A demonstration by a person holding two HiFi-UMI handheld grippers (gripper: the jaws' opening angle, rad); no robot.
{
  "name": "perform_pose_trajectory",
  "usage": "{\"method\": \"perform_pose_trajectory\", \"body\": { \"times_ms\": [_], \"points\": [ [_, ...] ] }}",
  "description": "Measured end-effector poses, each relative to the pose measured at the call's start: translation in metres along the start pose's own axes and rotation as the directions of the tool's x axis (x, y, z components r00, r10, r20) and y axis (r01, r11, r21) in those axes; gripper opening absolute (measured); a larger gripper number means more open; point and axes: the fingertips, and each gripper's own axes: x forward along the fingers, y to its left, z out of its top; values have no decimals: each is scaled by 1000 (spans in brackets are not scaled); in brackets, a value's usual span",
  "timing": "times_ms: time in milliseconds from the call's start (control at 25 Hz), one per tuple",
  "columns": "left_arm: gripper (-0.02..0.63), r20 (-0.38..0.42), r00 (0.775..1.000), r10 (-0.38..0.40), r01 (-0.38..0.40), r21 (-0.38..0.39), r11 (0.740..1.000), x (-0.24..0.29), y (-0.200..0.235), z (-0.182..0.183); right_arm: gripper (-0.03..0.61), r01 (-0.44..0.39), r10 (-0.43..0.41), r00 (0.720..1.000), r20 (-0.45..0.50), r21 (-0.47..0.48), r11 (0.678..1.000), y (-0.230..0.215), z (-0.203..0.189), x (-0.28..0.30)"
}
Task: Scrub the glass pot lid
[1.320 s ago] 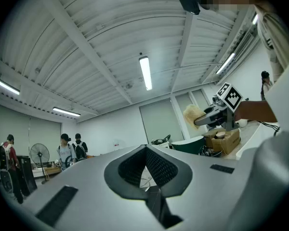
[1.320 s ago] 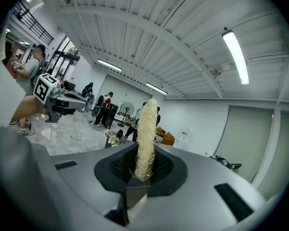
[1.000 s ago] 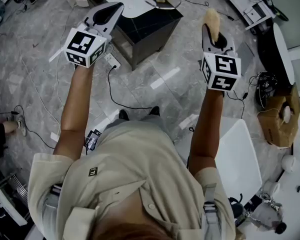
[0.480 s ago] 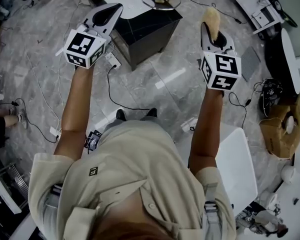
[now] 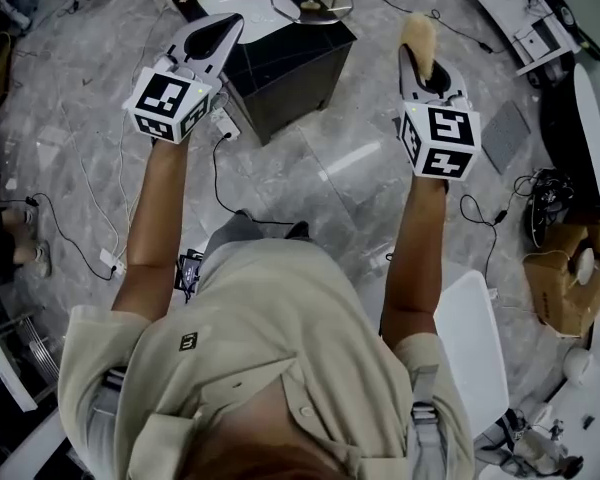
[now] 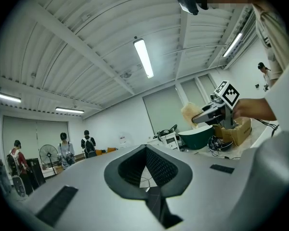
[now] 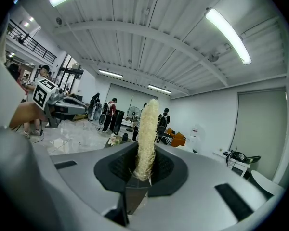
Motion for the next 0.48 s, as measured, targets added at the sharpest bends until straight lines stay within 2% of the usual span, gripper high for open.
{"method": "perform_pose_trajectory", "body": {
  "times_ms": [240, 480],
  "points": [
    [12, -16, 1000, -11, 11, -7, 1000, 26, 4, -12, 52, -6, 6, 1000, -12, 19, 1000, -11, -13, 16],
    [12, 31, 998, -51, 52, -29, 998, 66, 16, -17, 52, 31, -32, 999, -44, -8, 999, -17, -20, 27]
  ]
}}
